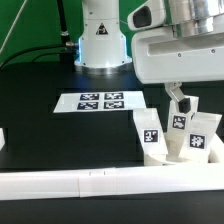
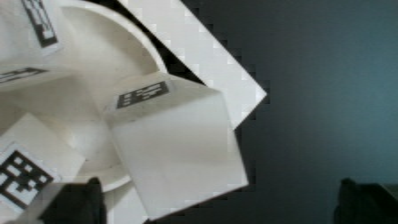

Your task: Assemble stool

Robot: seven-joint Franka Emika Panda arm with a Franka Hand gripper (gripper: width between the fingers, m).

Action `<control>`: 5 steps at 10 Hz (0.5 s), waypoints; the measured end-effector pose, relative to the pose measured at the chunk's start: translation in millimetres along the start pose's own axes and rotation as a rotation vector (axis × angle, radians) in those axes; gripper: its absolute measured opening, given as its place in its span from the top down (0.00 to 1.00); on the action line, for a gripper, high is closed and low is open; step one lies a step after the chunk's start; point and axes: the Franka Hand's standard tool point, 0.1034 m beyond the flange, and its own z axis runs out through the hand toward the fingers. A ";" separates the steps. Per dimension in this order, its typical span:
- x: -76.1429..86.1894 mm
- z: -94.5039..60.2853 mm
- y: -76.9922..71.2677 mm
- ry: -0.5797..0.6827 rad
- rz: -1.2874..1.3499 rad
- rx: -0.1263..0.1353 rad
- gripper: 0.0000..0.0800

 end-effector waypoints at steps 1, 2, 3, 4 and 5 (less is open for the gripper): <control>1.6 -0.2 1.4 0.004 -0.077 -0.006 0.19; 2.0 -0.1 1.8 0.004 -0.119 -0.008 0.19; 3.2 -0.3 2.9 0.008 -0.213 -0.017 0.19; 3.2 -3.1 3.0 -0.013 -0.441 -0.052 0.19; 4.7 -6.7 -1.1 -0.028 -0.624 -0.066 0.19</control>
Offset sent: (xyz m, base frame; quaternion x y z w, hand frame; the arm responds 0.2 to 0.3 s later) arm 0.0055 0.0128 0.0133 -0.0461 -0.0772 -0.4103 0.9075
